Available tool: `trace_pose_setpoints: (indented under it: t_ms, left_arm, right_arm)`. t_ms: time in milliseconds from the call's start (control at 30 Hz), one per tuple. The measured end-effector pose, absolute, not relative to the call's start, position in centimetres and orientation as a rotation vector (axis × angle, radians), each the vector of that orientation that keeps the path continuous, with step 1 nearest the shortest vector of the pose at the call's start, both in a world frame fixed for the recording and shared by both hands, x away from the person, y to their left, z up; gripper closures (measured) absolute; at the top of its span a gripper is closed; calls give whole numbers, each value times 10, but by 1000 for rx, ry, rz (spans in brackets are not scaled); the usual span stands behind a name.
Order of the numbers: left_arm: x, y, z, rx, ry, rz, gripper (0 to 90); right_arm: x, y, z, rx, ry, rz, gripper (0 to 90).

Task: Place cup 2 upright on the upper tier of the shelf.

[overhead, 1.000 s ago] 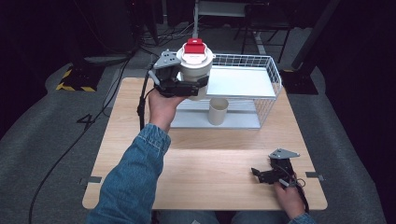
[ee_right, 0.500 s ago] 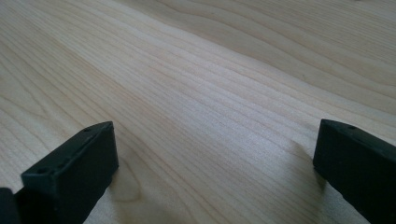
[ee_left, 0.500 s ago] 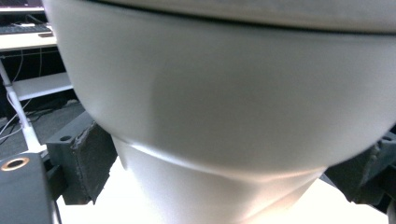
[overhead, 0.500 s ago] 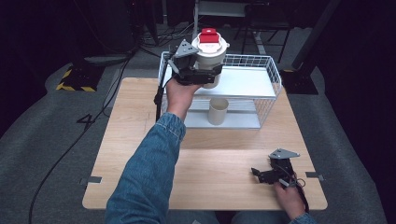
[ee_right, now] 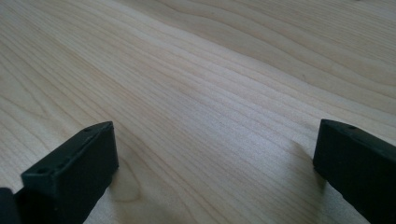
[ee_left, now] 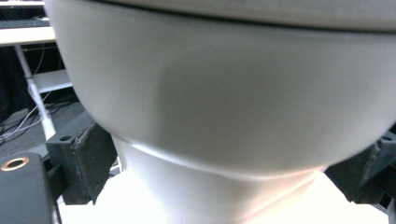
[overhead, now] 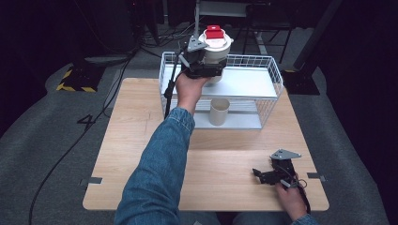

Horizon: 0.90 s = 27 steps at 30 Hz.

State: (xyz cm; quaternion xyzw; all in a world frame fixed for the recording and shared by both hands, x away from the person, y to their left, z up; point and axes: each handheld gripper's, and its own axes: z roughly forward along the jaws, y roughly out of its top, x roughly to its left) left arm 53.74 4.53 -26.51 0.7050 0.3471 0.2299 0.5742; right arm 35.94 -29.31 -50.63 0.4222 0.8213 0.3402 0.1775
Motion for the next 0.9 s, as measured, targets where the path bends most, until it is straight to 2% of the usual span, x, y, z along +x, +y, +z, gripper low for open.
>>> trace_pose_setpoints:
  t_ms: [900]
  left_arm:
    - [551,26,-286,1657,889,524,94]
  right_arm:
    - [359,-293,-506,1194,2324,962,0]
